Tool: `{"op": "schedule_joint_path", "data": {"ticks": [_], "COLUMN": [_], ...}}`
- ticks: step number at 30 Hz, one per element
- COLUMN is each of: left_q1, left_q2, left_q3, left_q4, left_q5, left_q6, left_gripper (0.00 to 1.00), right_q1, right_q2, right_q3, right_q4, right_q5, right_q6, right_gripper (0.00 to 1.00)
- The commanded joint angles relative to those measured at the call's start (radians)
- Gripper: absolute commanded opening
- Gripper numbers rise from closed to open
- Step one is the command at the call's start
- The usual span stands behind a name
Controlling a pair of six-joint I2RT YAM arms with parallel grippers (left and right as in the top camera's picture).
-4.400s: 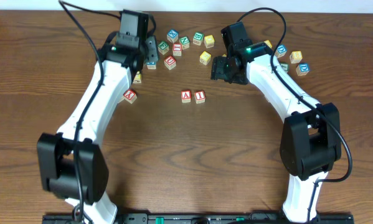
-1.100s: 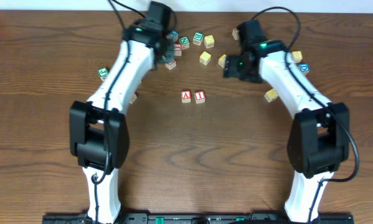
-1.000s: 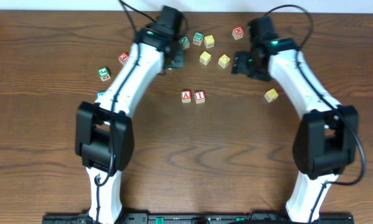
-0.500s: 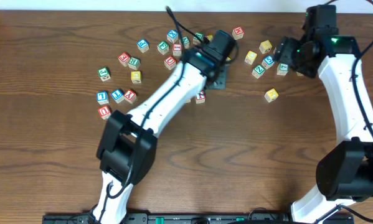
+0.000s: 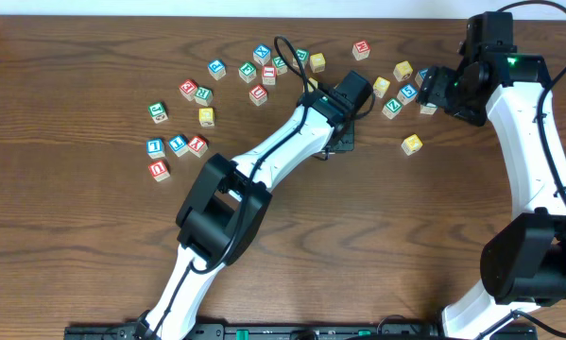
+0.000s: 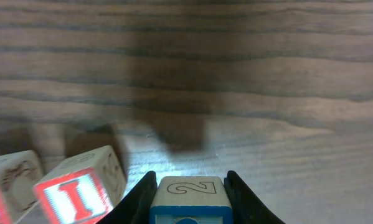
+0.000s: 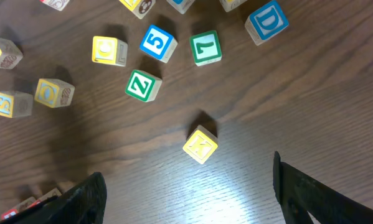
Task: Spell out AI2
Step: 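Carry the blue 2 block with the left gripper toward the A and I, then set the blue 2 block right of the I block, open left gripper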
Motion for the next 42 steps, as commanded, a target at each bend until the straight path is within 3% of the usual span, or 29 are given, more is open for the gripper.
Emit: {"op": "schedule_joint_path", "data": {"ticks": [1,7,11,23,28,34,42], "left_q1": [0.0,0.0,0.0,0.0,0.001,0.008,0.08], "left_q2": [0.034,0.057,0.058,0.058,0.051,-0.013,-0.179], "left_q3": [-0.005,-0.005,-0.005,-0.004,0.03,0.038,0.038], "left_q4": [0.0,0.008,0.023,0.044,0.047,0.034,-0.006], "left_q5": [-0.006,-0.014,-0.065,-0.086,-0.085,-0.085,-0.084], "left_q6": [-0.074,-0.076,-0.076,-0.076,-0.035,0.021,0.066], "left_gripper": [0.26,0.26,0.35,0.35,0.43,0.49,0.5], "right_q1": [-0.001,-0.001,-0.001,-0.001,-0.001,-0.001,-0.001], "right_q2": [-0.004,-0.004,-0.004,-0.004,-0.004,-0.004,-0.004], "right_q3": [0.011,0.011,0.011,0.011,0.011,0.011,0.011], "right_q4": [-0.003,-0.011,-0.012,-0.019,-0.023,-0.026,-0.022], "right_q5": [0.008,0.008,0.008,0.008,0.008,0.008,0.008], "right_q6": [-0.019,-0.02,-0.019,-0.02,-0.02,-0.02,-0.02], "right_gripper": [0.81,0.81,0.82,0.83,0.83,0.84,0.94]}}
